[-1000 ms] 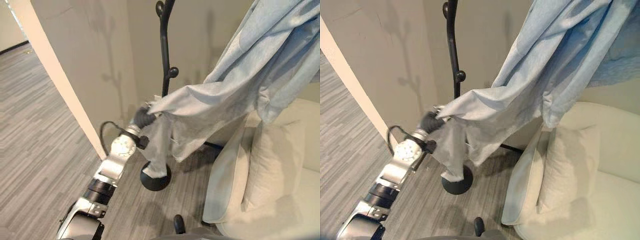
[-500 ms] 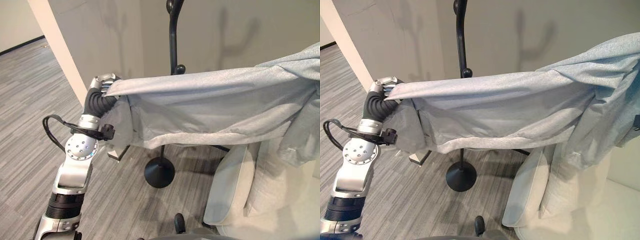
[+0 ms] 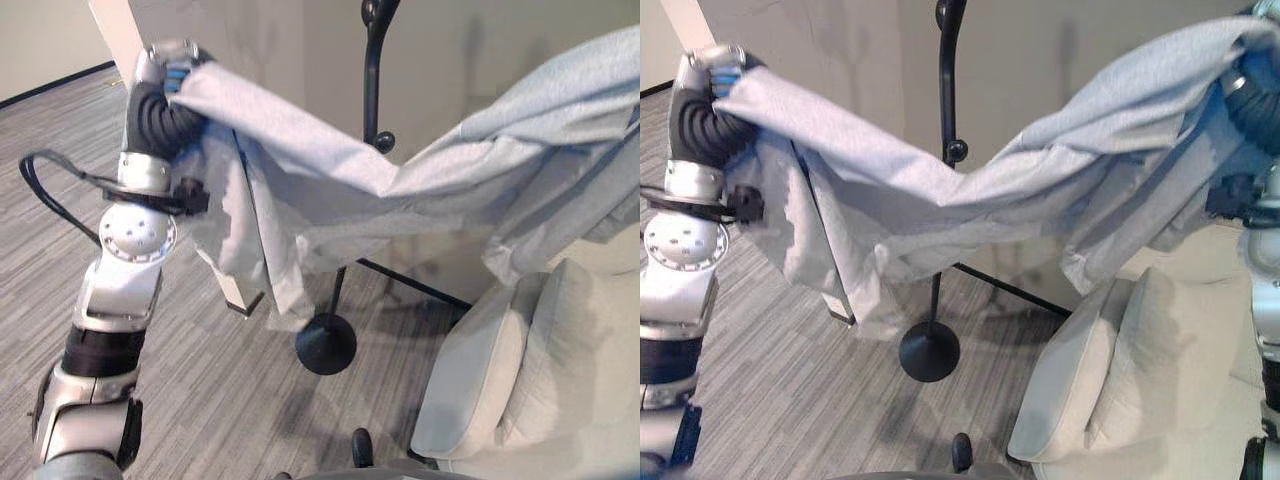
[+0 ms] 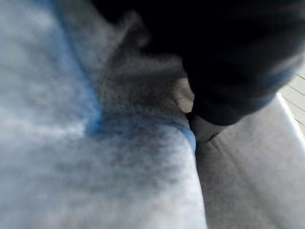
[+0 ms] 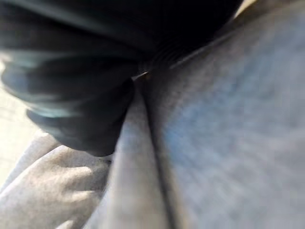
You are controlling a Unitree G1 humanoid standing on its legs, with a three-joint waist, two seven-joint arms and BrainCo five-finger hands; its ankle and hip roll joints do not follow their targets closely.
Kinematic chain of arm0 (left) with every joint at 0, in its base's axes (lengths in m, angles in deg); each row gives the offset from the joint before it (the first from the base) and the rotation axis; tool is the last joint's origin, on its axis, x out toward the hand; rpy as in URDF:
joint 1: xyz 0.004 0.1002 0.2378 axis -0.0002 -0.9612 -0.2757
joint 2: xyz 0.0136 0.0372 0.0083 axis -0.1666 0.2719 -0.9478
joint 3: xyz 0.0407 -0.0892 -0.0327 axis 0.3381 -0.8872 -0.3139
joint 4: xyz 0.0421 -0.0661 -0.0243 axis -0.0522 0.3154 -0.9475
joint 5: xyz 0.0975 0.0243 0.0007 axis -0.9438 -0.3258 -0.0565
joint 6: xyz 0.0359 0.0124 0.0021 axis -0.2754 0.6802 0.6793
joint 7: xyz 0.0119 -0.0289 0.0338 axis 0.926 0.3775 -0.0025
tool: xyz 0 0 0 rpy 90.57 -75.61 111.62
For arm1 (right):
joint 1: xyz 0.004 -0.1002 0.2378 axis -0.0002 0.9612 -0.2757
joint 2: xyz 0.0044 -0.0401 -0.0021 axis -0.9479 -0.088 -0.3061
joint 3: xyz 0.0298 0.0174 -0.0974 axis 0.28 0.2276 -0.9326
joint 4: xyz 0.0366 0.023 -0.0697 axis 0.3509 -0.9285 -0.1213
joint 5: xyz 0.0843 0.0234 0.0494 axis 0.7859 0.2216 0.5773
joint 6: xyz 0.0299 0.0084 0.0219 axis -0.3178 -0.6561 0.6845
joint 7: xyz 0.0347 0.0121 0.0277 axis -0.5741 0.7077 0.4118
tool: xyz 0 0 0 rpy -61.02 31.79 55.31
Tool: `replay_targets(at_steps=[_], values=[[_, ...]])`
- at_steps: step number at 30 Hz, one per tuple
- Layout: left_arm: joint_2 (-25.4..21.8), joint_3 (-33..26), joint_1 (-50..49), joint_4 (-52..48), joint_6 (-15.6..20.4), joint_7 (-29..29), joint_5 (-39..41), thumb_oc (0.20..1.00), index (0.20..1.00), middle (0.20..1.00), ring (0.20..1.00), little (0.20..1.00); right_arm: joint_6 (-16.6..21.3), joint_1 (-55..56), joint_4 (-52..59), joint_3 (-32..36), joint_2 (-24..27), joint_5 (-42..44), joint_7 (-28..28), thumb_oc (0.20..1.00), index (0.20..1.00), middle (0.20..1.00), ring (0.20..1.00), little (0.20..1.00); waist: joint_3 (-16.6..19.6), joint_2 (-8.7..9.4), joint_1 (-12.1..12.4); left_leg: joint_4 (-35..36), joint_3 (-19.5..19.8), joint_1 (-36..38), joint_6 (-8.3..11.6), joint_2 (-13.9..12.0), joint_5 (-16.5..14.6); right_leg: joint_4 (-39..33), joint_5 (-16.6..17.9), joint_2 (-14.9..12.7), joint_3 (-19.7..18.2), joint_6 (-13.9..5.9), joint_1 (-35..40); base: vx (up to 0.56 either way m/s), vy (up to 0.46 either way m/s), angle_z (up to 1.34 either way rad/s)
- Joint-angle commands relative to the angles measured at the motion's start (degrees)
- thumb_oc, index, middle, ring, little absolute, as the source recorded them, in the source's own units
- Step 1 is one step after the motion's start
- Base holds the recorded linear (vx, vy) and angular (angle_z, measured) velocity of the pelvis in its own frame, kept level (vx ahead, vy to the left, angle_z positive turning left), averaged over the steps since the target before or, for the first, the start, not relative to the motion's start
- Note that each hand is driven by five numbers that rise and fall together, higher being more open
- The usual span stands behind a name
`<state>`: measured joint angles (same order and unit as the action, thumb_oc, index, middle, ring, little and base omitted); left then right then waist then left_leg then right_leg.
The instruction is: Hang the clothes on the sofa on the clothes rack.
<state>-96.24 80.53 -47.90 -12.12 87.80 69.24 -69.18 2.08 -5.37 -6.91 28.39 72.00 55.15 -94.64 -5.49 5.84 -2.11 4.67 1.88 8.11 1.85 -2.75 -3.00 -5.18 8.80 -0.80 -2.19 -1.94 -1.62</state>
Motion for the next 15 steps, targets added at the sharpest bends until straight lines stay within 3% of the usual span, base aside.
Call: replay_targets(at_steps=[1, 5, 6, 9, 10, 12, 15], values=[[-4.3, 3.1, 10.5, 2.7, 2.8, 6.3, -2.2, 0.2, 0.2, 0.2, 0.2, 0.2, -1.8, -8.3, -4.9, -0.2, 7.0, -1.4, -5.0, 0.2, 0.2, 0.2, 0.2, 0.2, 0.2, -1.97, 1.8, 0.3, -1.7, -1.6, -0.47, -1.5, 1.5, 0.2, -1.4, -2.9, 1.3, 0.07, 1.4, -0.01, -0.01, 0.04], [-10.8, 10.0, 27.4, 12.2, 2.6, 12.7, -1.4, 0.2, 0.2, 0.2, 0.2, 0.2, -4.2, -19.1, -17.3, -10.9, 14.9, -1.5, -6.1, 0.2, 0.2, 0.2, 0.2, 0.2, -0.1, -2.19, 3.0, 0.3, -1.7, -1.0, -0.54, -1.5, 1.1, 0.2, -2.1, -2.8, 1.4, 0.14, 2.1, 0.02, 0.0, 0.0], [-10.8, 10.0, 27.4, 12.2, 2.6, 12.7, -1.4, 0.2, 0.2, 0.2, 0.2, 0.2, -4.2, -19.1, -17.3, -10.9, 14.9, -1.5, -6.1, 0.2, 0.2, 0.2, 0.2, 0.2, -0.1, -2.19, 3.0, 0.3, -1.7, -1.0, -0.54, -1.5, 1.1, 0.2, -2.1, -2.8, 1.4, 0.14, 2.1, 0.0, 0.0, 0.0], [-14.5, 18.1, 39.8, 21.9, 2.6, 16.2, -0.7, 0.2, 0.2, 0.2, 0.2, 0.2, -4.8, -28.1, -25.4, -19.6, 17.1, -0.8, -6.4, 0.2, 0.2, 0.2, 0.2, 0.2, -1.0, -2.34, 3.5, 0.3, -1.6, -0.7, -0.61, -1.4, 0.9, 0.2, -2.4, -2.9, 1.4, 0.25, 2.4, 0.0, 0.0, 0.0], [-15.4, 20.7, 42.6, 24.0, 2.3, 16.8, -0.9, 0.2, 0.2, 0.2, 0.2, 0.2, -5.2, -29.6, -26.8, -21.5, 17.4, -0.8, -6.2, 0.2, 0.2, 0.2, 0.2, 0.2, -1.1, -2.55, 3.7, 0.3, -1.6, -0.8, -0.62, -1.3, 1.1, 0.2, -2.2, -3.0, 1.5, 0.33, 2.4, 0.0, 0.0, 0.0], [-17.2, 33.4, 55.3, 36.3, 1.9, 18.1, 0.7, 0.2, 0.2, 0.2, 0.2, 0.2, -5.7, -38.4, -33.2, -30.2, 15.7, 0.7, -6.3, 0.2, 0.2, 0.2, 0.2, 0.2, -2.3, -2.97, 4.0, 0.3, -1.6, -0.6, -0.77, -1.1, 1.0, 0.2, -2.3, -3.2, 1.4, 0.48, 2.5, 0.0, -0.004, 0.04], [-17.0, 39.6, 61.0, 41.5, 2.5, 17.9, 2.2, 0.2, 0.2, 0.2, 0.2, 0.2, -5.6, -42.7, -36.8, -34.0, 14.1, 2.0, -6.1, 0.2, 0.2, 0.2, 0.2, 0.2, -3.4, -2.85, 3.9, 0.3, -1.6, -0.5, -0.8, -1.1, 0.6, 0.2, -2.8, -3.2, 1.3, 0.54, 2.7, 0.0, 0.0, 0.0]])
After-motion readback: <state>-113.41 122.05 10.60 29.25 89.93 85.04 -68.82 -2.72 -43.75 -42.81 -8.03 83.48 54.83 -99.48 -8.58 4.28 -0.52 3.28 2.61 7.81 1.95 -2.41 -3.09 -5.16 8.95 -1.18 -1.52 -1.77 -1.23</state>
